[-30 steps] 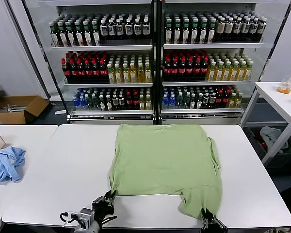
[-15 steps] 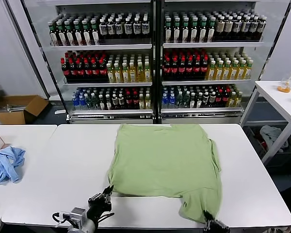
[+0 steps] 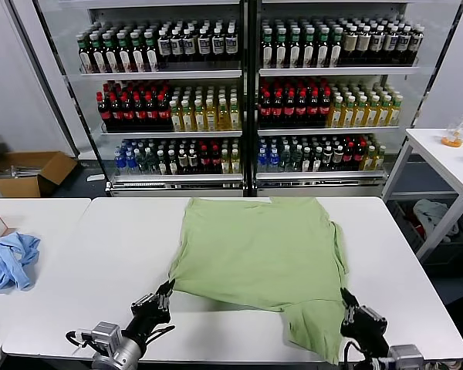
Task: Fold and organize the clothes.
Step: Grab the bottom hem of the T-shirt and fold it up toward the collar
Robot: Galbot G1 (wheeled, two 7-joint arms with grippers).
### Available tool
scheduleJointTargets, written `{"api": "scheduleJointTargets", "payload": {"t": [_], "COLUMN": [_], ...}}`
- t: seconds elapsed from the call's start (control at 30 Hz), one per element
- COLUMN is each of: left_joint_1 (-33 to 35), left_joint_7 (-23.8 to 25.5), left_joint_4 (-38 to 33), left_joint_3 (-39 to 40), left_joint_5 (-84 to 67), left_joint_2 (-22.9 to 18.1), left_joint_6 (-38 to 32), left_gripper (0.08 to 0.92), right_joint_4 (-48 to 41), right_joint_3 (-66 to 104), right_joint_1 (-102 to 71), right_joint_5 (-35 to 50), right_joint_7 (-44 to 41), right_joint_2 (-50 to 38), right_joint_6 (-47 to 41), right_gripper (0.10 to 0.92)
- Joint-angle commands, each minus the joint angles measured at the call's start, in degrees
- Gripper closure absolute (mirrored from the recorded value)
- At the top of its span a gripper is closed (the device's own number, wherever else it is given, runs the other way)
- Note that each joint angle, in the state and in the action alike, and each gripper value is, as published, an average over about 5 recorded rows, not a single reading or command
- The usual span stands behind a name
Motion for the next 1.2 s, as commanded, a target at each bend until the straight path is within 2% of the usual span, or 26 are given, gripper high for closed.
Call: {"api": "scheduleJointTargets", "payload": {"t": [0.03, 0.1, 0.27, 0.9, 1.03, 1.2], "left_joint_1": [-1.12, -0.7, -0.01, -0.28, -0.33, -0.22], "left_joint_7": [0.06, 0.09, 0.1, 0.26, 0.26, 0.27], "left_joint_4": [0.71, 0.74, 0.73, 1.0, 0.87, 0.64], "left_joint_3": [-0.17, 0.24, 0.86, 1.77, 2.13, 2.46], "left_joint_5": [-1.67, -1.42, -0.82, -0.89, -0.81, -0.77], "left_joint_2": [0.66, 0.44, -0.44, 0.57, 0.38, 0.25], "left_joint_6": [-0.34, -0.46, -0.61, -1.16, -1.19, -1.25], "left_gripper": [0.872, 0.872, 0.872, 0.872, 0.872, 0.872], "right_joint_4": [-0.31, 0.98, 0.34, -6.14, -6.35, -6.27], "right_joint_3": [-0.47, -1.41, -3.19, -9.23, -10.08, -11.21], "right_joint_1": [-0.9, -6.21, -13.67, -11.27, -11.17, -10.84], "right_joint_5": [-1.62, -4.46, -9.72, -12.16, -11.31, -9.86], "right_joint_7": [0.39, 0.59, 1.54, 2.16, 2.37, 1.83], "right_joint_2": [-1.42, 0.88, 5.05, 9.39, 9.59, 9.75], "right_joint_6": [-1.95, -1.98, -0.31, -1.08, -1.4, -1.48], "right_gripper": [0.913, 0.892, 0.759, 0.237, 0.221, 0.345]}}
